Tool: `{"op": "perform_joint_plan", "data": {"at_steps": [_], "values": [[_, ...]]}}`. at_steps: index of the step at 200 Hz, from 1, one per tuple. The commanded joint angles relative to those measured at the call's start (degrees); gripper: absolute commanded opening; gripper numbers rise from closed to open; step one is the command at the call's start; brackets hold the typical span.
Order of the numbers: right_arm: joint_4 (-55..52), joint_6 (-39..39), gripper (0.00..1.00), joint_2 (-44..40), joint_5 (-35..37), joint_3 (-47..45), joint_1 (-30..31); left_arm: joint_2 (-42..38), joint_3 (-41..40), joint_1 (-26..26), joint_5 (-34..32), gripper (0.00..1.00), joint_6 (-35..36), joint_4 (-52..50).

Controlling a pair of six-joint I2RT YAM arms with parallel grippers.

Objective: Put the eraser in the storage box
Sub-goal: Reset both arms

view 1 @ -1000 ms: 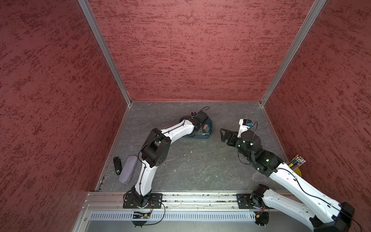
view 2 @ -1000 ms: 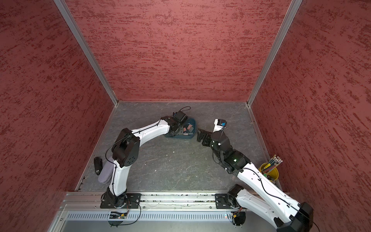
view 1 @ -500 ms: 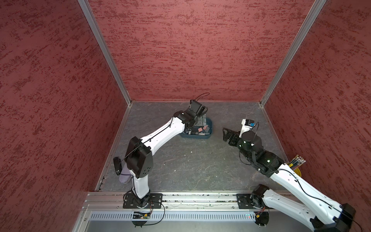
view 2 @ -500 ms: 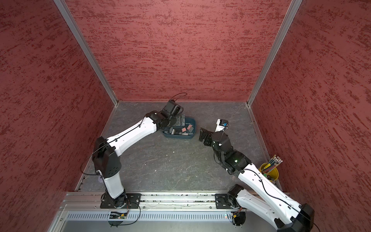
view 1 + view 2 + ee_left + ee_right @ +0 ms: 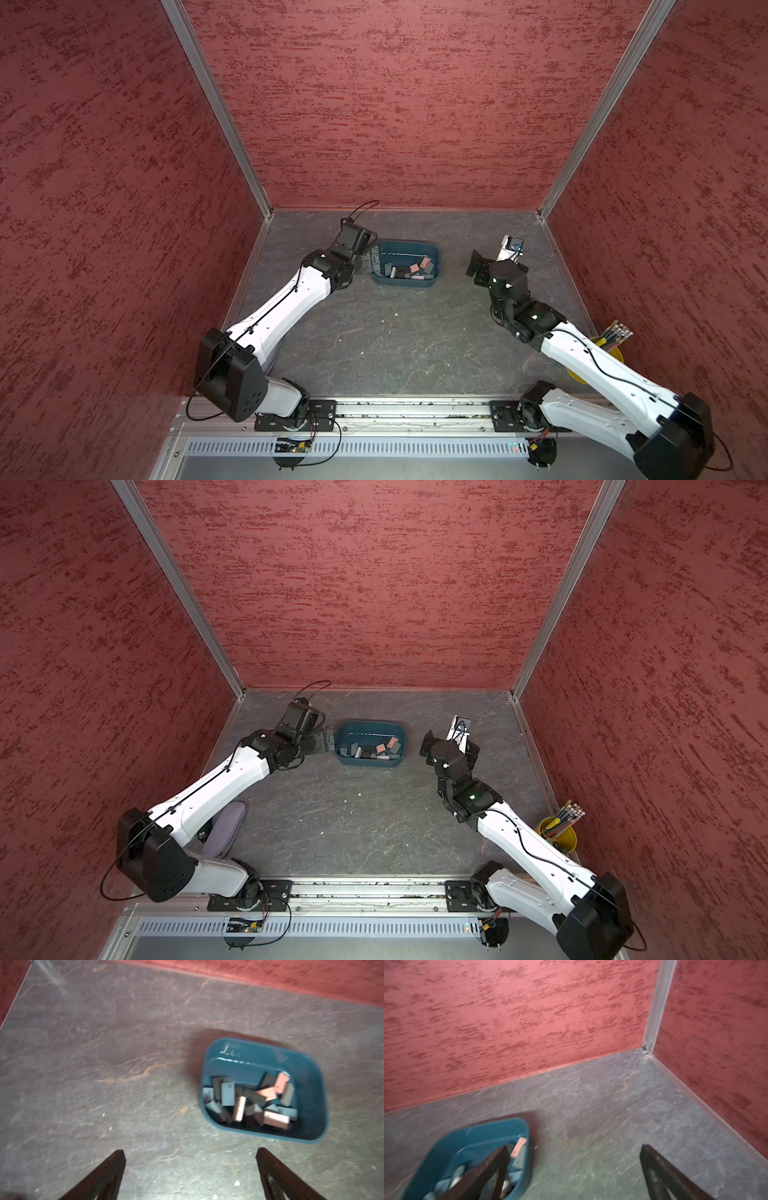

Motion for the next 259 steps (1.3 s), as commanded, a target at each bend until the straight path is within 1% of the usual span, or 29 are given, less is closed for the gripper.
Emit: {"op": "perform_joint_plan", "data": {"at_steps": [1, 11, 20, 30, 41, 51, 61, 76, 92, 103, 115, 128, 148, 174, 196, 209, 242, 259], "values": [[12.88, -6.28, 0.99, 2.6, 0.87, -3.71, -4.02, -2.18, -2.04, 2.4, 0.36, 1.0, 2.49, 2.52], [16.13, -7.87, 0.99, 4.26, -1.29, -5.12, -6.22, -1.78, -2.31, 3.72, 0.96, 1.0, 2.41, 1.8], [17.25, -8.46, 0.99, 6.29, -1.32, -5.32, -7.6, -1.24, -2.54, 4.79, 2.03, 1.0, 2.23, 1.21], [18.55, -9.69, 0.99, 8.6, -0.31, -5.19, -8.85, -0.83, -3.09, 6.15, 2.6, 1.0, 1.5, 1.16], [22.54, -12.72, 0.99, 10.74, 1.95, -6.45, -9.71, -0.9, -4.58, 7.94, 4.25, 1.0, 0.93, 2.55], [24.69, -13.55, 0.99, 11.37, 3.72, -7.45, -9.92, -1.33, -6.27, 9.44, 5.08, 1.0, 0.43, 4.02], [29.07, -14.54, 0.99, 10.28, 4.32, -10.02, -10.24, -1.71, -7.84, 10.44, 4.7, 1.0, 0.62, 5.95], [38.81, -18.41, 0.99, 9.17, 4.18, -15.43, -11.43, -2.16, -9.35, 11.24, 2.65, 1.0, 0.63, 7.34], [41.16, -20.79, 0.99, 10.26, 3.59, -16.86, -12.76, -2.48, -10.27, 12.18, 1.46, 1.0, 1.06, 8.36], [44.22, -20.76, 0.99, 11.44, 3.71, -17.76, -13.29, -2.74, -10.73, 12.63, 0.05, 1.0, 1.22, 8.76], [47.5, -19.78, 0.99, 12.11, 1.51, -19.38, -14.51, -3.46, -11.71, 12.81, -1.4, 1.0, 1.53, 9.68], [50.89, -19.69, 0.99, 13.2, -1.01, -20.99, -15.67, -4.91, -13.62, 13.3, -0.65, 1.0, 0.82, 11.73], [54.63, -20.25, 0.99, 15.71, -0.94, -22.26, -16.48, -7.71, -17.07, 13.47, -1.13, 1.0, 1.06, 15.49], [58.32, -19.03, 0.99, 17.71, -1.51, -22.94, -17.28, -7.51, -17.21, 13.6, -2.24, 1.0, 2.04, 15.52], [62.07, -22.79, 0.99, 20.7, -3.95, -23.19, -17.39, -6.96, -17.66, 13.86, -1.92, 1.0, 1.99, 16.01], [64.48, -23.13, 0.99, 22.81, -3.42, -23.69, -17.41, -7.06, -18.25, 14.16, -1.95, 1.0, 1.77, 16.5], [68.6, -25.2, 0.99, 25.17, -5.78, -24.98, -17.42, -7.88, -19.59, 14.52, -2.29, 1.0, 2.82, 17.89], [73.85, -26.84, 0.99, 27.14, -6.19, -26.31, -17.57, -8.22, -20.59, 14.74, -2.27, 1.0, 2.83, 19.15]]}}
